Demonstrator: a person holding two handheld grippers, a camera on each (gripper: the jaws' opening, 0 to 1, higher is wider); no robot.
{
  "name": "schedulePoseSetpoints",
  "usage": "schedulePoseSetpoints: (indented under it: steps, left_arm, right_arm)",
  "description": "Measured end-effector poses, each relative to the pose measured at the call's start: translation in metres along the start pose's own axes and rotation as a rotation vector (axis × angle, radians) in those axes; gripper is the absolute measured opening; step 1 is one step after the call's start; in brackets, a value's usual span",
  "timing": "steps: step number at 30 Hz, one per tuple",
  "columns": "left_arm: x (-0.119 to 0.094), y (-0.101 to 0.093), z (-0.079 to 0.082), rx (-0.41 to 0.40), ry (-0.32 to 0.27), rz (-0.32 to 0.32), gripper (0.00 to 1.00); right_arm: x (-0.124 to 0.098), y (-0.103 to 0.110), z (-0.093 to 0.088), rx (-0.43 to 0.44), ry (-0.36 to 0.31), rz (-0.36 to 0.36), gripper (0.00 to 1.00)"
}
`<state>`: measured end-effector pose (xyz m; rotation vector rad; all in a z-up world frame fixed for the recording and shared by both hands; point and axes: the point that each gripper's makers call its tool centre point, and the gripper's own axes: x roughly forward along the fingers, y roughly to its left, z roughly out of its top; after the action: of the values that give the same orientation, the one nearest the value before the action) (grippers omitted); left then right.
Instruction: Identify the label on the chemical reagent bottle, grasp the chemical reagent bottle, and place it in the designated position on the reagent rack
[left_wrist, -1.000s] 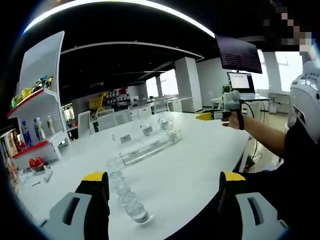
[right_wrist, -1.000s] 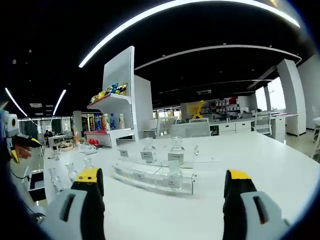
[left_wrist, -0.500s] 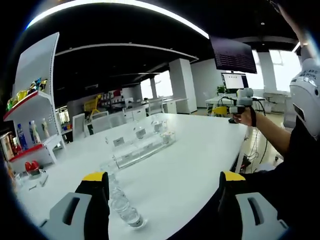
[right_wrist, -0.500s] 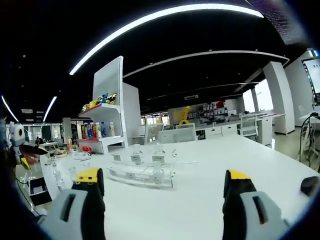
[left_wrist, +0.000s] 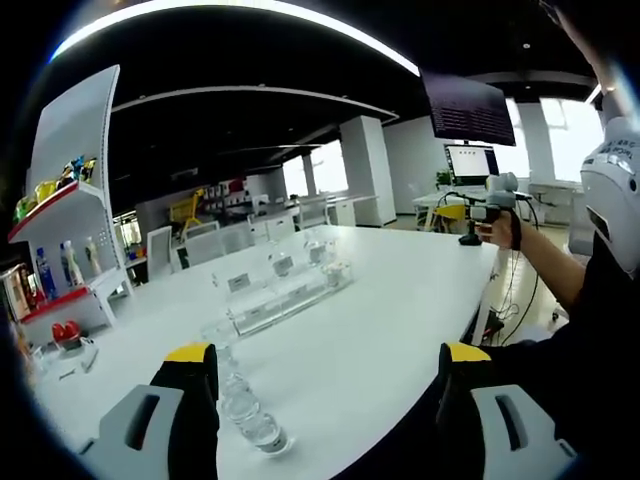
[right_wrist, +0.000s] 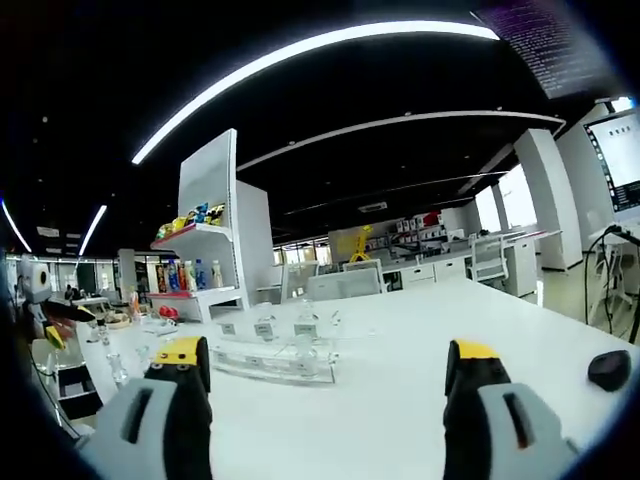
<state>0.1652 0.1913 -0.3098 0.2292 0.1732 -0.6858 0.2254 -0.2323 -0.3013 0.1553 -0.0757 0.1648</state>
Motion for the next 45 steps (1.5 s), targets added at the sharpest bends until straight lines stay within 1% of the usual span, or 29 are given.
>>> schedulePoseSetpoints:
  steps: [4, 9, 13, 15, 20, 23, 28, 35, 38, 40, 43, 45]
  left_arm:
    - [0.001, -0.001, 0.001, 0.000, -0.002, 0.000, 0.90]
    - [-0.002, 0.001, -0.001, 0.002, 0.005, 0.012, 0.90]
    - [-0.008, 0.008, -0.001, -0.005, 0.001, 0.038, 0.90]
    - [-0.012, 0.012, -0.001, -0.008, 0.003, 0.054, 0.90]
    - [-0.015, 0.015, 0.000, -0.003, 0.004, 0.064, 0.90]
    - [-0.016, 0.017, 0.002, -0.001, -0.004, 0.069, 0.90]
    - [-0.011, 0.025, 0.003, -0.010, -0.008, 0.078, 0.90]
    - [-0.002, 0.041, 0.007, -0.015, -0.006, 0.101, 0.90]
    - [0.006, 0.053, 0.008, -0.015, -0.003, 0.117, 0.90]
    - [0.012, 0.059, 0.007, -0.007, 0.004, 0.120, 0.90]
    - [0.021, 0.067, 0.008, -0.017, 0.005, 0.118, 0.90]
    - [0.030, 0.080, 0.008, -0.039, 0.002, 0.132, 0.90]
  right_arm:
    - [-0.002, 0.001, -0.005, -0.012, 0.021, -0.002, 0.94]
    - [-0.007, 0.004, -0.003, -0.024, 0.023, 0.006, 0.93]
    - [-0.007, 0.006, -0.003, -0.024, 0.034, 0.014, 0.93]
    - [-0.007, 0.009, -0.002, -0.028, 0.033, 0.020, 0.92]
    - [-0.009, 0.021, 0.003, -0.039, 0.023, 0.045, 0.92]
    - [-0.009, 0.025, 0.003, -0.045, 0.025, 0.052, 0.92]
    - [-0.009, 0.029, 0.001, -0.058, 0.033, 0.058, 0.92]
    - [-0.007, 0.032, -0.009, -0.075, 0.059, 0.066, 0.91]
    - [-0.007, 0.034, -0.008, -0.041, 0.042, 0.081, 0.92]
    - [-0.007, 0.034, -0.007, -0.037, 0.038, 0.081, 0.92]
    - [-0.008, 0.034, -0.006, -0.043, 0.037, 0.079, 0.92]
    - [-0.007, 0.035, -0.009, -0.039, 0.041, 0.084, 0.92]
